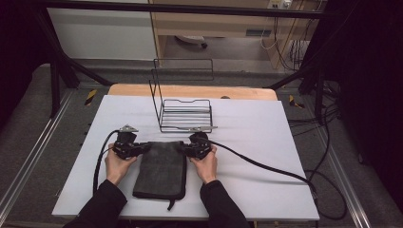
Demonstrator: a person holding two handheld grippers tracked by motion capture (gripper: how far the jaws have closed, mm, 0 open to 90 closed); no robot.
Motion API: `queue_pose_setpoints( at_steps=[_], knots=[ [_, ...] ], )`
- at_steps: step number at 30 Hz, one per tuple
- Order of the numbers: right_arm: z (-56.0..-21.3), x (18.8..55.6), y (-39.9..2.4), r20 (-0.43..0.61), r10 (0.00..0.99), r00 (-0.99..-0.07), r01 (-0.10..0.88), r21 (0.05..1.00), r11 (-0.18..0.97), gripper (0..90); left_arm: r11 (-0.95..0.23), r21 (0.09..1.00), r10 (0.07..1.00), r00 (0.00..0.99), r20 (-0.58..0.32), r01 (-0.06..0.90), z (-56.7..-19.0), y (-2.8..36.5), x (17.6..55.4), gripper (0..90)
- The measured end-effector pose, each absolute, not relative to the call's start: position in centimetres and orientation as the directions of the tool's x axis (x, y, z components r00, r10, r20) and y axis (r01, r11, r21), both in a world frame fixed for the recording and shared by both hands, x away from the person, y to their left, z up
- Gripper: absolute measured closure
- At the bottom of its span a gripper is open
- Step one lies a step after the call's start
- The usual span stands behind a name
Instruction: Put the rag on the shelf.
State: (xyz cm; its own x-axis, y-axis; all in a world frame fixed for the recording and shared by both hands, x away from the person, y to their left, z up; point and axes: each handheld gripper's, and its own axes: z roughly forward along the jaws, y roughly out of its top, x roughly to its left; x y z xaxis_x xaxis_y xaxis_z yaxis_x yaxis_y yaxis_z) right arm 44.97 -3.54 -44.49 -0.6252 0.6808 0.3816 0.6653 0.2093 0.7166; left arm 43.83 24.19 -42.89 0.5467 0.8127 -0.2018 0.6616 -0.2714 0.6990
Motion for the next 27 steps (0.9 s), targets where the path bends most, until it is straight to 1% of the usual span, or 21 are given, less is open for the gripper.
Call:
queue_pose_setpoints(
  at_steps=[9,18,24,27],
  knots=[
    [-42.4,43.1,-3.9,0.357,0.658,-0.663,0.599,0.78,0.18,76.1,-0.231,0.757,0.798,0.564,-0.212,0.612,-41.0,24.7,42.1,81.1],
    [-41.3,41.6,-4.2,0.319,0.644,-0.695,0.535,0.828,0.168,76.0,-0.226,0.799,0.793,0.582,-0.181,0.557,-39.3,24.8,40.4,81.1],
    [-40.0,40.8,-4.7,0.301,0.631,-0.716,0.494,0.856,0.153,75.9,-0.208,0.829,0.785,0.595,-0.176,0.52,-38.0,24.6,39.4,81.1],
    [-39.5,40.4,-5.0,0.288,0.632,-0.72,0.476,0.867,0.148,75.9,-0.212,0.843,0.782,0.603,-0.156,0.494,-37.4,24.4,38.8,81.1]
  ],
)
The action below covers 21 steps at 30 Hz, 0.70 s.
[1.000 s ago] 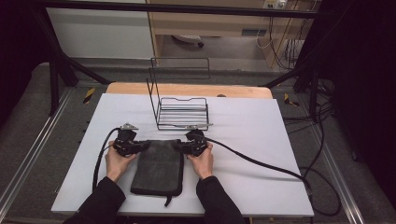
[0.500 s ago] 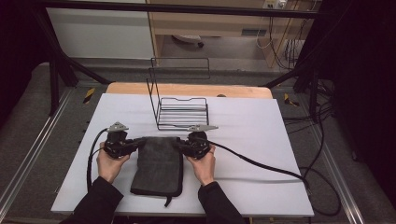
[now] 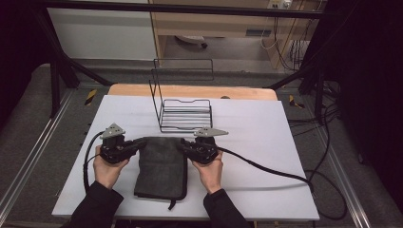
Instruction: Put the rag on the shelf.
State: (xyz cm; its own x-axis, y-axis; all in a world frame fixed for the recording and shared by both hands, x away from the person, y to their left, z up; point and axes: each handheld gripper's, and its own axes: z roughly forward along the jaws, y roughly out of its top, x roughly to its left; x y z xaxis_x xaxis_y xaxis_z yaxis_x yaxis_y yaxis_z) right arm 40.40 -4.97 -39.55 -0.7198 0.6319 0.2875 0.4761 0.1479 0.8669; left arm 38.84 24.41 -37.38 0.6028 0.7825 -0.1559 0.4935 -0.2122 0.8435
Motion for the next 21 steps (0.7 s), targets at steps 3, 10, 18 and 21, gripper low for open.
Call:
queue_pose_setpoints(
  at_steps=[3,10,18,21],
  knots=[
    [-39.1,40.1,-5.2,0.281,0.63,-0.724,0.459,0.878,0.136,75.9,-0.209,0.854,0.782,0.606,-0.147,0.476,-36.7,24.3,38.4,81.1],
    [-37.6,39.2,-5.9,0.264,0.623,-0.737,0.41,0.906,0.101,75.9,-0.174,0.884,0.769,0.621,-0.152,0.433,-35.2,24.1,37.4,81.0],
    [-35.9,38.3,-6.9,0.225,0.624,-0.748,0.343,0.937,0.073,76.1,-0.149,0.917,0.762,0.634,-0.133,0.371,-33.8,23.4,36.3,81.0],
    [-35.4,38.0,-7.3,0.218,0.622,-0.752,0.324,0.944,0.061,76.1,-0.136,0.925,0.76,0.637,-0.132,0.354,-33.4,23.2,36.2,81.0]
  ],
)
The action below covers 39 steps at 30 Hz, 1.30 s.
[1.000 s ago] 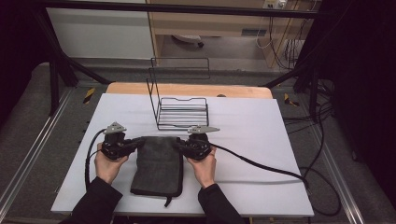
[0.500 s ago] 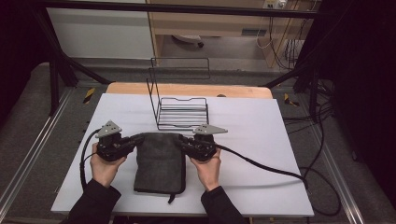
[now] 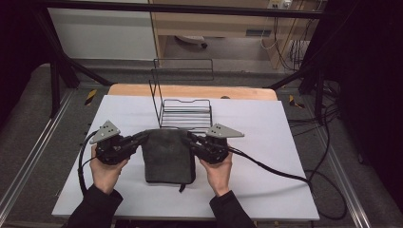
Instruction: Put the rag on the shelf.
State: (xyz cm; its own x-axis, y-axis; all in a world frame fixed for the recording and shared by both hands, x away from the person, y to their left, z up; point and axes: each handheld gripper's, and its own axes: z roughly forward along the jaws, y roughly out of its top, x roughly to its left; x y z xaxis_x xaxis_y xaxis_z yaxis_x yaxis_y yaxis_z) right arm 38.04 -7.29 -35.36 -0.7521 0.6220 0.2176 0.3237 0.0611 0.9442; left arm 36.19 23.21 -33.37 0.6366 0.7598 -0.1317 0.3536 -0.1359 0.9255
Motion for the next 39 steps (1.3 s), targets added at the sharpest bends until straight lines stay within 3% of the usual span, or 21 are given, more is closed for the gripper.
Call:
queue_pose_setpoints(
  at_steps=[39],
  knots=[
    [-27.1,38.1,-9.6,0.11,0.705,-0.701,0.085,0.994,-0.071,76.6,0.061,0.989,0.752,0.645,-0.136,0.137,-26.2,20.0,38.1,81.1]
  ],
)
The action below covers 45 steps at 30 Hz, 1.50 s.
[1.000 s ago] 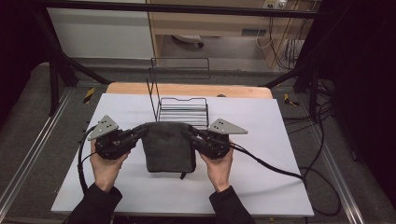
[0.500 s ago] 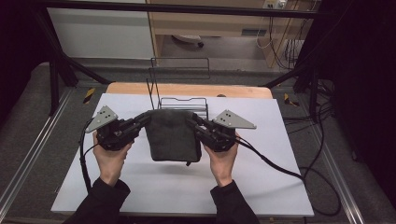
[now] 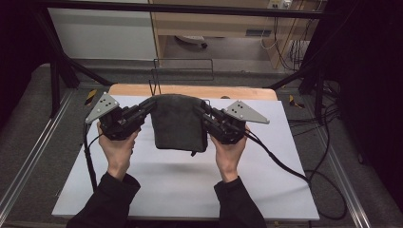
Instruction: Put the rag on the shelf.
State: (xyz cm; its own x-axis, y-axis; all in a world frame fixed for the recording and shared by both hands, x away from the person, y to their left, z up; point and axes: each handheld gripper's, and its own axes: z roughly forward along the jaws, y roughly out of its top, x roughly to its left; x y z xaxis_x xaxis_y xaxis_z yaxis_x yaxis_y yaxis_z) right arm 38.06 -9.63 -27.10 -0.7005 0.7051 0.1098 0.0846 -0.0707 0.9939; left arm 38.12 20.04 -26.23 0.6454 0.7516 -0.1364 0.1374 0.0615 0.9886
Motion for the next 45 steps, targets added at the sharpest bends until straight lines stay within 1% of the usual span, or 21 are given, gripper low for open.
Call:
queue_pose_setpoints(
  at_steps=[14,25,45],
  knots=[
    [-23.9,38.8,-9.8,0.072,0.737,-0.672,0.002,0.995,-0.095,76.7,0.136,0.988,0.747,0.649,-0.148,0.069,-23.4,19.4,39.4,81.2],
    [-21.0,39.4,-9.6,0.034,0.75,-0.66,-0.054,0.994,-0.092,76.8,0.168,0.986,0.749,0.647,-0.14,0.019,-20.8,19.2,40.2,81.1],
    [-16.3,41.7,-9.6,0.012,0.77,-0.638,-0.111,0.988,-0.108,77.0,0.206,0.978,0.748,0.65,-0.134,-0.036,-16.3,18.9,41.9,81.2]
  ],
)
